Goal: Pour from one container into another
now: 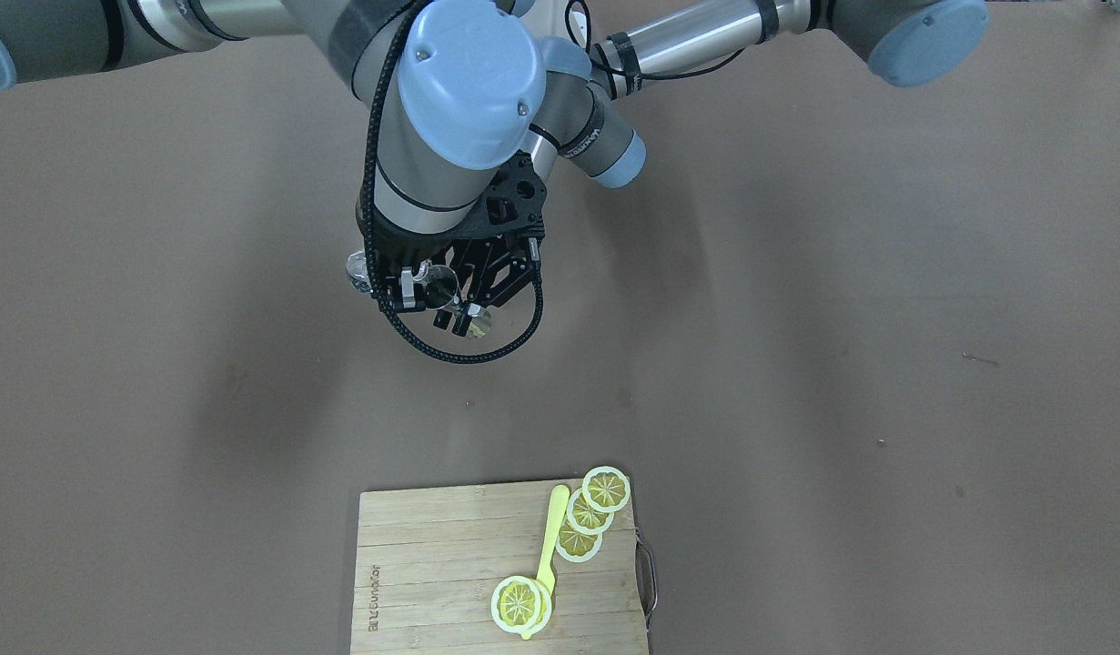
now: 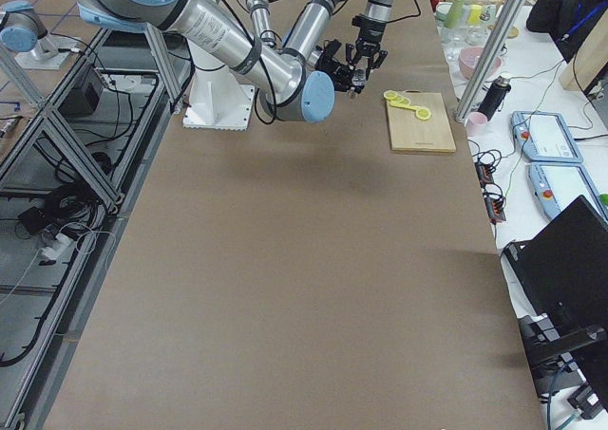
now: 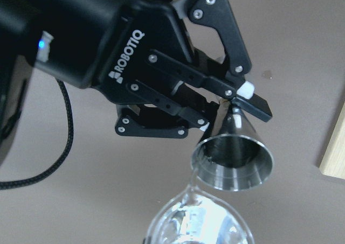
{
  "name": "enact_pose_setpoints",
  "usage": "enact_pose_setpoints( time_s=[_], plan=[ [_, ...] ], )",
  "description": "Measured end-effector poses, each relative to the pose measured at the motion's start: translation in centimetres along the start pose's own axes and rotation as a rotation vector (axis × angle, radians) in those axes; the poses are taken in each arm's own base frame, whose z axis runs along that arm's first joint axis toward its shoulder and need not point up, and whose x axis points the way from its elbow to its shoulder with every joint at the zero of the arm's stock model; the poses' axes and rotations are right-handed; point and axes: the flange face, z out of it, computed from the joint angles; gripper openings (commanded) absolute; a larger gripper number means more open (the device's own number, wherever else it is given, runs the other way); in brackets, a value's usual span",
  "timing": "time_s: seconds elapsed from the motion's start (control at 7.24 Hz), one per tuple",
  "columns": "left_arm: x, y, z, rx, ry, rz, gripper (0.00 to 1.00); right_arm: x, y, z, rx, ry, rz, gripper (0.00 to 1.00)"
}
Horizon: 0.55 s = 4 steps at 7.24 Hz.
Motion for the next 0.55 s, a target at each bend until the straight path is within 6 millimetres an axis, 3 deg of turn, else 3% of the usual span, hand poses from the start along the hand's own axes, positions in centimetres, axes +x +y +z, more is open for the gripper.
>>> enact_pose_setpoints(
  time_s=[0.55],
  plan=[
    [0.0, -0.1, 0.0, 0.003, 0.001, -0.002, 0.0, 1.1, 1.9, -0.5, 0.118, 0.06, -0.001, 0.0]
  ],
)
